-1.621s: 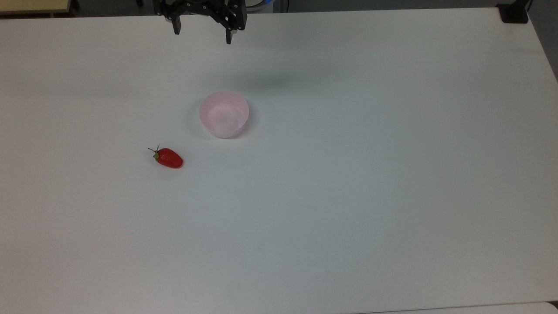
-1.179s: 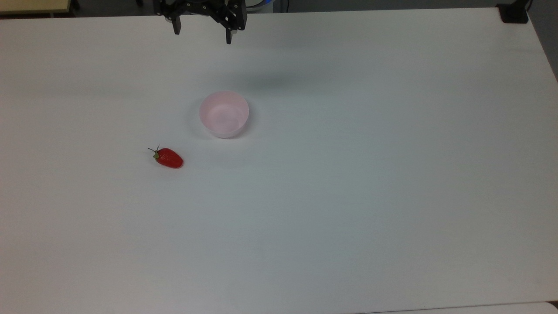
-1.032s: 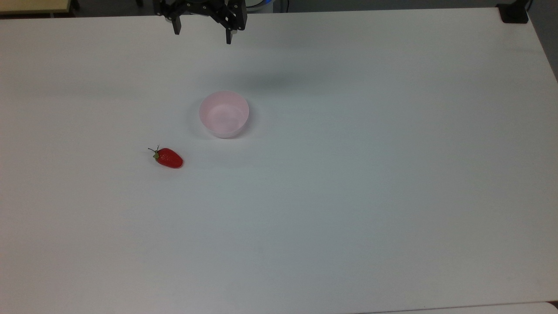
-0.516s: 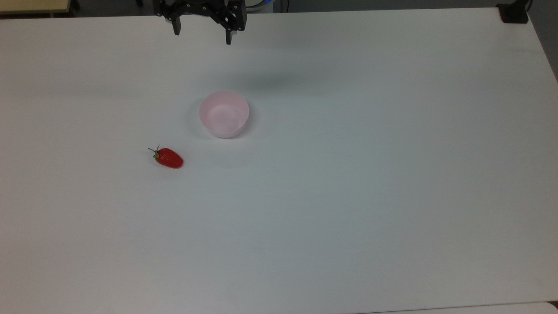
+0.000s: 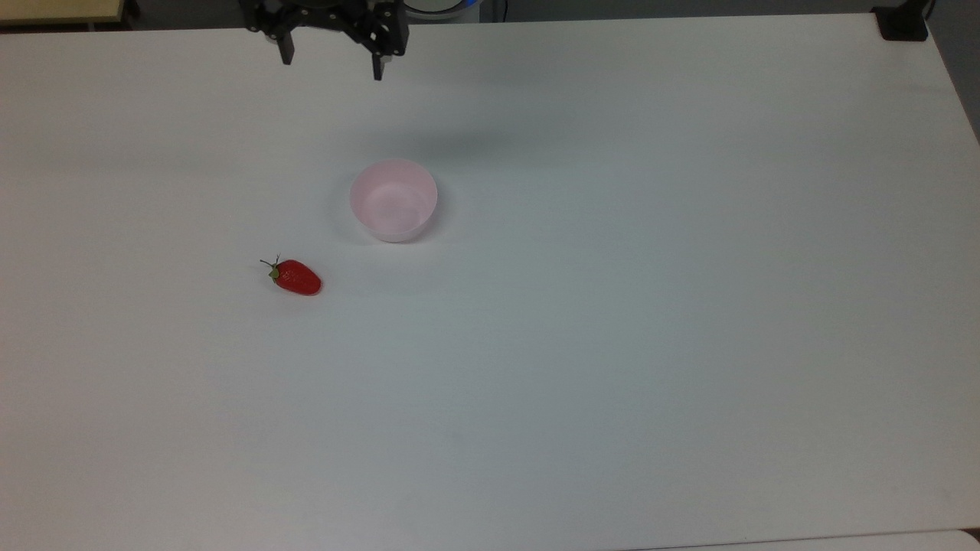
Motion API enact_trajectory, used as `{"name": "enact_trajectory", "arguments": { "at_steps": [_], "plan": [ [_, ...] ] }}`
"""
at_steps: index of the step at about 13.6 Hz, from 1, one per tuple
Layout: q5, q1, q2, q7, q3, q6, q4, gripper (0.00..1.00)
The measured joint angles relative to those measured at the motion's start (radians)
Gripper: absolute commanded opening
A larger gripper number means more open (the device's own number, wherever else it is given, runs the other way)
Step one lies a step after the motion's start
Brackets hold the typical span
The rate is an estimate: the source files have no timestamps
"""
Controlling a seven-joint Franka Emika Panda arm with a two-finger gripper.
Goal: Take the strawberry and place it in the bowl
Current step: 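Move the open gripper over the red strawberry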
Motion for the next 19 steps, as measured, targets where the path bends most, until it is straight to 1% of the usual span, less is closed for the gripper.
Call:
{"name": "enact_trajectory", "arguments": {
  "at_steps": [6,12,19],
  "plan": [
    [0.000,-0.060,0.068,-0.069,-0.001,0.099,0.000,1.00],
    [0.000,-0.100,0.143,-0.119,-0.001,0.190,0.002,1.00],
    [0.000,-0.139,0.242,-0.143,-0.002,0.271,0.014,1.00]
  ]
}}
